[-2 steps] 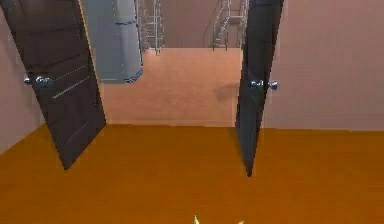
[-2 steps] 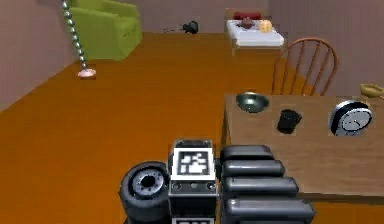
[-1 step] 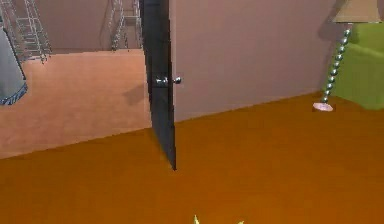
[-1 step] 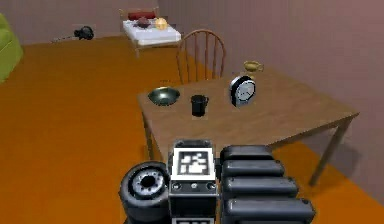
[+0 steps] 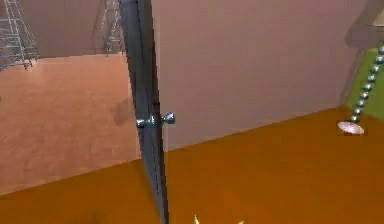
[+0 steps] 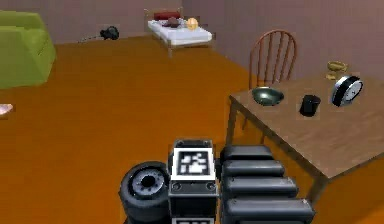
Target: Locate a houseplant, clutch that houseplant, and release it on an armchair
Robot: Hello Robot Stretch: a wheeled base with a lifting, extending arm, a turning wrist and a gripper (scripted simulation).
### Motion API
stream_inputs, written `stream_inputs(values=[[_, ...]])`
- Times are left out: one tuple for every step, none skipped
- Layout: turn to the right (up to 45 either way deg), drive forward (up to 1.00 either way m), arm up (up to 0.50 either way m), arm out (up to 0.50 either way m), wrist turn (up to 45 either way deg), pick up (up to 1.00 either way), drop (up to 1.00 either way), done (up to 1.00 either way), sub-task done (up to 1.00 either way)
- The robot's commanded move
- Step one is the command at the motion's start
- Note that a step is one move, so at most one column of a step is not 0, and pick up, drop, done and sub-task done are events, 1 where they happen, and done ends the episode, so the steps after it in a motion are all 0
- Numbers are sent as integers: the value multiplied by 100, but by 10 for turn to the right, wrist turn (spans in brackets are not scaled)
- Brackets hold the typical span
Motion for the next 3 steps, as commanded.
stream_inputs(values=[[450, 0, 0, 0, 0, 0, 0, 0, 0], [150, 0, 0, 0, 0, 0, 0, 0, 0], [0, 100, 0, 0, 0, 0, 0, 0, 0]])
